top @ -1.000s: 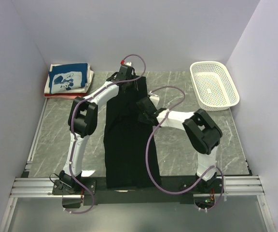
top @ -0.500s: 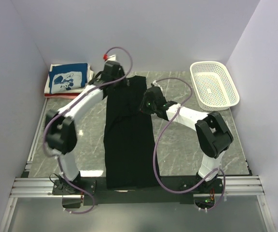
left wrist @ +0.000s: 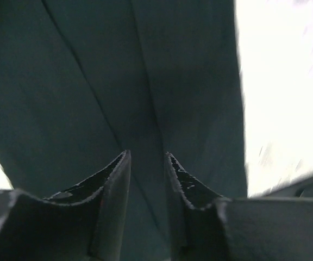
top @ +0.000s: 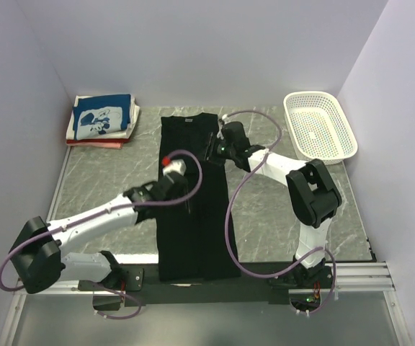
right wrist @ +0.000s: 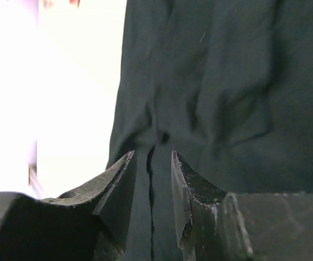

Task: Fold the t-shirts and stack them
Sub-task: Fold the tshirt

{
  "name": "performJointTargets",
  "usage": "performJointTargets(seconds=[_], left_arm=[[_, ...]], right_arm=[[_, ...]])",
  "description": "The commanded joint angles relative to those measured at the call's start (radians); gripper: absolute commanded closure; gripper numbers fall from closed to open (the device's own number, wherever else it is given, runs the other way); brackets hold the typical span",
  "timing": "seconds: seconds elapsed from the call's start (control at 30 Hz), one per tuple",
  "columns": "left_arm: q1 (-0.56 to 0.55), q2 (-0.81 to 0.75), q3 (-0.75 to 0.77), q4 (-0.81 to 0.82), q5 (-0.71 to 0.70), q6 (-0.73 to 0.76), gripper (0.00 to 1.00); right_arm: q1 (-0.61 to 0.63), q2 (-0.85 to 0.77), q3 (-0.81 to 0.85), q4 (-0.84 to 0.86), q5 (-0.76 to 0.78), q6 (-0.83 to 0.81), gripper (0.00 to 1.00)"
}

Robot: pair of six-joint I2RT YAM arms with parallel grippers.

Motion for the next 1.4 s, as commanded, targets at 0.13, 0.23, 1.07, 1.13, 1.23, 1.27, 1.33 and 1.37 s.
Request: performJointTargets(seconds=[0.13, 0.23, 1.07, 1.13, 1.23, 1.27, 1.33, 1.37], left_arm=[[-0.271, -0.056, -0.113, -0.004, -0.060, -0.225, 0.59], [-0.371, 0.025, -0.078, -0.056, -0.115, -0.276, 0.59], [-0.703, 0.372, 0.132, -0.360, -0.229, -0.498, 0.65], [-0.708, 0.389, 0.130, -0.352, -0.218, -0.495, 0.66], [-0.715, 0.407, 0.126, -0.349, -0.207, -0.498, 0.65], [-0.717, 0.409, 0.123, -0.353, -0.207, -0.508, 0.65], [-0.721, 0.412, 0.120, -0.360, -0.210, -0.512, 0.66], [-0.721, 0.413, 0.115, -0.360, -0.209, -0.512, 0.66]], right_arm=[[0.054, 0.037, -0.046, 0.102, -0.140, -0.017, 0.60], [0.054, 0.053, -0.061, 0.122, -0.154, -0.005, 0.60], [0.055, 0.057, -0.090, 0.143, -0.155, 0.007, 0.63], [0.055, 0.059, -0.089, 0.137, -0.152, 0.003, 0.63], [0.054, 0.062, -0.086, 0.134, -0.151, 0.001, 0.63], [0.054, 0.067, -0.084, 0.132, -0.152, 0.003, 0.63], [0.055, 0.070, -0.086, 0.137, -0.152, 0.004, 0.63], [0.054, 0.070, -0.086, 0.139, -0.152, 0.006, 0.63]])
